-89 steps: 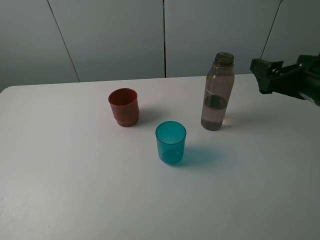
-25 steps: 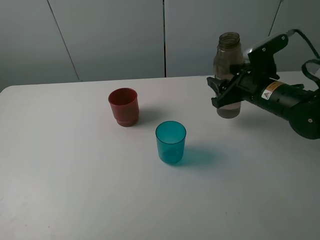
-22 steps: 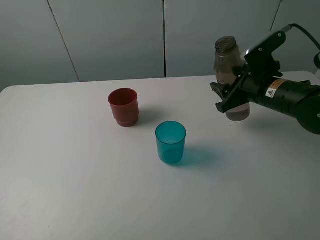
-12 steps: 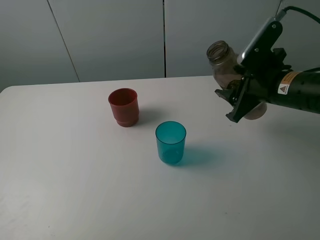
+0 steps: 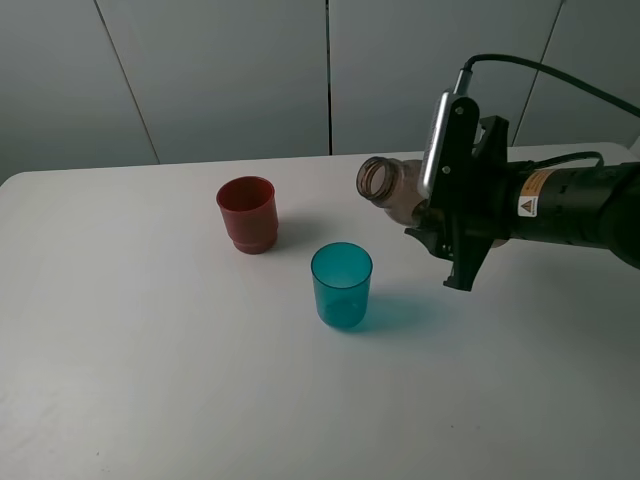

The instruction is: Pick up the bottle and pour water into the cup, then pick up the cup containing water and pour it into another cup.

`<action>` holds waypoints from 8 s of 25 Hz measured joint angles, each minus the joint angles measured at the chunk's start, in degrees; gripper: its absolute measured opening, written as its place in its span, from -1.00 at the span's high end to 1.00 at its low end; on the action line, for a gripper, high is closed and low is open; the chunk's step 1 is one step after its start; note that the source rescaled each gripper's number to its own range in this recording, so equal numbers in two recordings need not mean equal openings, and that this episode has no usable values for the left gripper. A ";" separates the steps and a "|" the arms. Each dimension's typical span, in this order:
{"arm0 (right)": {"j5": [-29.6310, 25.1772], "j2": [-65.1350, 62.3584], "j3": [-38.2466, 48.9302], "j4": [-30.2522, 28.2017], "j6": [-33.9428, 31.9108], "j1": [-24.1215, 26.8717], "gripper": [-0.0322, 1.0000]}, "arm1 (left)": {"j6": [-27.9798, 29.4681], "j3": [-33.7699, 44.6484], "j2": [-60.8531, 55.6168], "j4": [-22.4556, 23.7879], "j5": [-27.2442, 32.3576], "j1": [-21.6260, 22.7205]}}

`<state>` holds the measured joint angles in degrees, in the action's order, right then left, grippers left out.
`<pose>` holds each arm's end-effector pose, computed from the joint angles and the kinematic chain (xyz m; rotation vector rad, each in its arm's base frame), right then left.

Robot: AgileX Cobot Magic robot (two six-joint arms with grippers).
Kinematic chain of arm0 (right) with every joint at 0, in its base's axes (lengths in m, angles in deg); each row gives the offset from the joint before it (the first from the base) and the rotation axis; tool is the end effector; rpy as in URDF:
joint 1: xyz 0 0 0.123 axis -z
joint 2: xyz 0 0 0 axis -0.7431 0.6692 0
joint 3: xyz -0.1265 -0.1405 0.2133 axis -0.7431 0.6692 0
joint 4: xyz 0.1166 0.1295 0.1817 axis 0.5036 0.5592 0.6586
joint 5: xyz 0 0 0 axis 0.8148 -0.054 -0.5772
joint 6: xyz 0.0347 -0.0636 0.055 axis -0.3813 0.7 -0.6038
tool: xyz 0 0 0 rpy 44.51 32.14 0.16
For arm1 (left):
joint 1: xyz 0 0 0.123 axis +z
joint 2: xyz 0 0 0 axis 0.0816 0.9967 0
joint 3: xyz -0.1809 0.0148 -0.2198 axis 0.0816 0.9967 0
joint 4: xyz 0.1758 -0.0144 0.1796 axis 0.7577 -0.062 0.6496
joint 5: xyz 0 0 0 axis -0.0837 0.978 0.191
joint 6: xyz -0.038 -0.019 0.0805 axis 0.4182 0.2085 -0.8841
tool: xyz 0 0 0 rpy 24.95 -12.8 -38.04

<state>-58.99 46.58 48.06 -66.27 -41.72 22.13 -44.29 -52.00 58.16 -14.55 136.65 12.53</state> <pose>0.2361 0.1239 0.1670 -1.5111 1.5723 -0.2290 -0.0074 -0.0011 0.2781 -0.0203 2.0628 0.1574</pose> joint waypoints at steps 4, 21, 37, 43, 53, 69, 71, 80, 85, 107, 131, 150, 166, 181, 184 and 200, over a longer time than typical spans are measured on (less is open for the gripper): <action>-0.23 0.00 0.00 8.78 12.59 -2.14 0.93 | 0.00 0.00 0.00 0.00 0.00 0.00; 6.40 7.63 -2.43 34.35 42.59 -2.28 0.93 | 0.00 0.00 0.00 0.00 0.00 0.00; 8.86 8.20 -2.40 36.69 52.91 -6.17 0.93 | 0.00 0.00 0.00 0.00 0.00 0.00; 8.86 8.20 -2.40 36.46 57.00 -6.63 0.93 | 0.00 0.00 0.00 0.00 0.00 0.00; 8.86 8.20 -2.40 36.46 60.58 -6.63 0.93 | 0.00 0.00 0.00 0.00 0.00 0.00; 9.70 8.29 -4.57 35.83 64.61 -6.63 0.93 | 0.00 0.00 0.00 0.00 0.00 0.00; 9.70 8.29 -4.57 35.69 65.21 -6.63 0.93 | 0.00 0.00 0.00 0.00 0.00 0.00; 9.70 8.29 -4.57 35.80 69.39 -6.63 0.93 | 0.00 0.00 0.00 0.00 0.00 0.00; 9.70 8.29 -4.57 35.80 70.00 -6.63 0.93 | 0.00 0.00 0.00 0.00 0.00 0.00; 14.30 8.85 -4.57 34.25 75.87 -6.63 0.93 | 0.00 0.00 0.00 0.00 0.00 0.00; 19.53 8.85 -4.66 27.24 75.92 -6.63 0.93 | -0.23 0.00 0.00 0.00 0.00 0.00; 19.56 9.10 -4.66 27.24 75.92 -6.63 0.93 | -0.23 0.00 0.00 0.00 0.00 0.00; 12.34 9.13 -8.45 24.78 43.35 -6.05 0.93 | -0.13 0.00 0.00 0.00 0.00 0.00; 25.17 18.76 -14.09 -3.00 -40.11 12.83 0.93 | -0.13 0.00 0.00 0.00 0.00 0.00; 30.65 23.58 -14.18 -3.11 -41.82 14.36 0.93 | -0.13 0.00 0.00 0.00 0.00 0.00; 48.60 36.73 -14.30 3.68 -40.03 14.93 0.93 | -0.13 0.00 0.00 0.00 0.00 0.00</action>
<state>-10.39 83.31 33.76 -62.58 -81.75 37.07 -44.42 -52.00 58.16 -14.55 136.65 12.53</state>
